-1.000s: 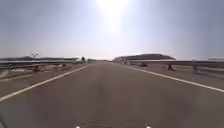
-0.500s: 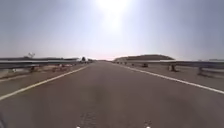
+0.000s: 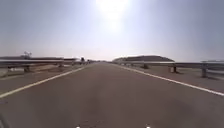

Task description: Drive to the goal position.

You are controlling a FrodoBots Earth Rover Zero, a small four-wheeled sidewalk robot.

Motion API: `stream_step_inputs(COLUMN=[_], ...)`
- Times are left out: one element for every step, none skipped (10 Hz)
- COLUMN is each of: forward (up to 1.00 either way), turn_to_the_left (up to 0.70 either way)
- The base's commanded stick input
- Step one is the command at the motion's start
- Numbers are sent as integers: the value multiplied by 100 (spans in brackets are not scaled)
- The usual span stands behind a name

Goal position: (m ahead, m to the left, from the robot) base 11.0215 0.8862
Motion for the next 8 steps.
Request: stream_step_inputs(forward=[70, 70, 70, 70, 70, 70, 70, 70], turn_to_the_left=[0, 0, 0, 0, 0, 0, 0, 0])
